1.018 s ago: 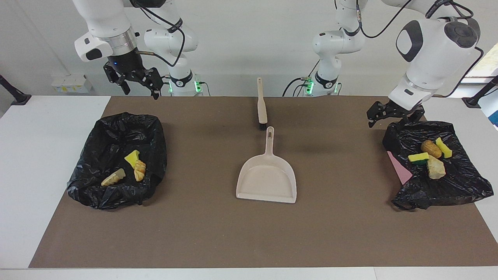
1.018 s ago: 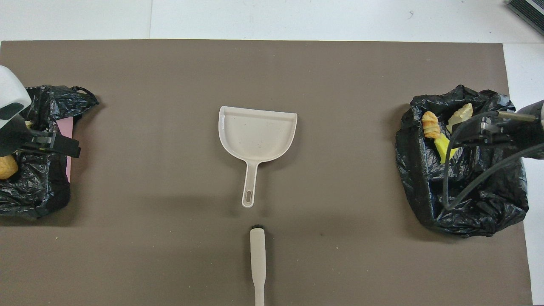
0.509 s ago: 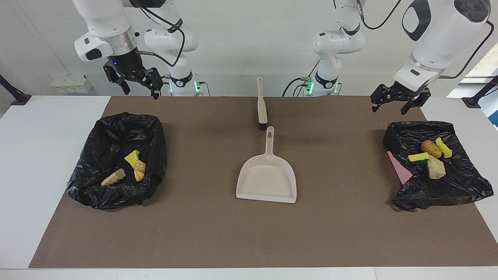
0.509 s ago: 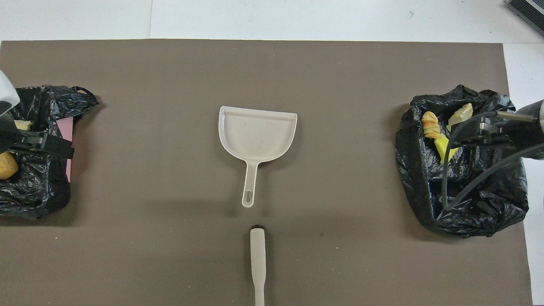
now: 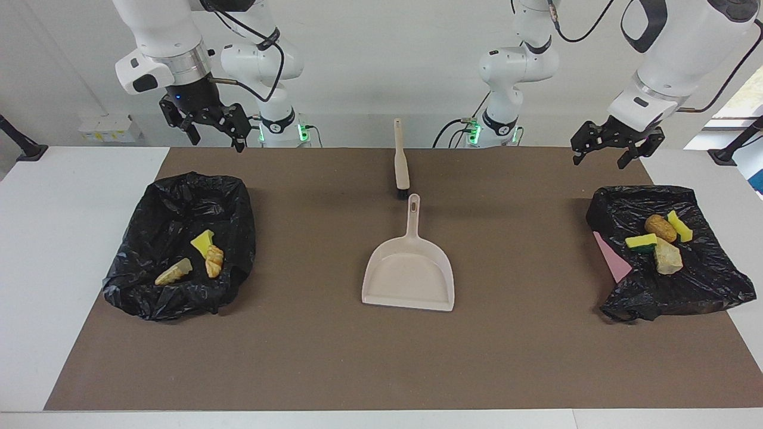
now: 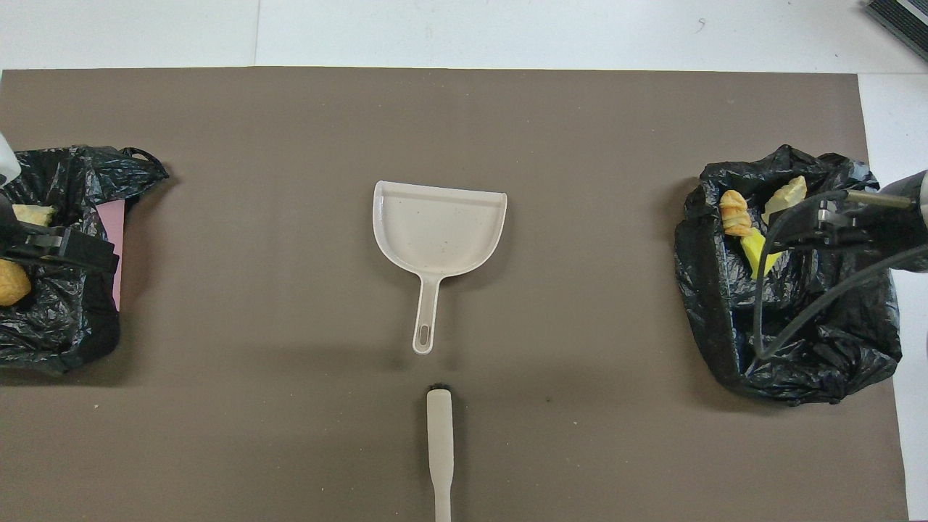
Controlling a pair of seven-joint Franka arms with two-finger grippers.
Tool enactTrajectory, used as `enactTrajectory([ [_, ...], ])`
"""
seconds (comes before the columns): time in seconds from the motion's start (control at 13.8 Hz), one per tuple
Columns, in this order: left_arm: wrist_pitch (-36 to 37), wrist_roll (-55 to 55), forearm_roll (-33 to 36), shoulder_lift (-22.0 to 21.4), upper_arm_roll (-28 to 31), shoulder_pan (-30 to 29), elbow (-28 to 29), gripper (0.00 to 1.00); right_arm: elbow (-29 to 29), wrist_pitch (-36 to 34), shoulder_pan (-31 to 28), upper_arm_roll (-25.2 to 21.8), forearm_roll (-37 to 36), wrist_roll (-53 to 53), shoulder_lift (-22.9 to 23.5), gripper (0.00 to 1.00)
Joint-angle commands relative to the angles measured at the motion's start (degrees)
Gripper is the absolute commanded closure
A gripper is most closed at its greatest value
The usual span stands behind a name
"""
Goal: Sweep and dump trash in bin
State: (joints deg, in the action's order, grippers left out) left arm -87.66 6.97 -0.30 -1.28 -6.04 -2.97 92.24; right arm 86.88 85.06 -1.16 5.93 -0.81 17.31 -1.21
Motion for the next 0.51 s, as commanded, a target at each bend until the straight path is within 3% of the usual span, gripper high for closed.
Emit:
enactTrajectory([
  [0.0, 1.7, 1.6, 0.0, 0.8, 0.0, -0.5, -1.8, 0.0, 0.1, -0.2, -0.7, 0.3, 0.4, -2.2, -0.4, 0.0],
  [0.44, 1.4, 2.3, -0.1, 0.5, 0.0, -0.4, -1.6, 0.0, 0.1, -0.2, -0.8, 0.3, 0.3, -2.2, -0.4, 0.0],
])
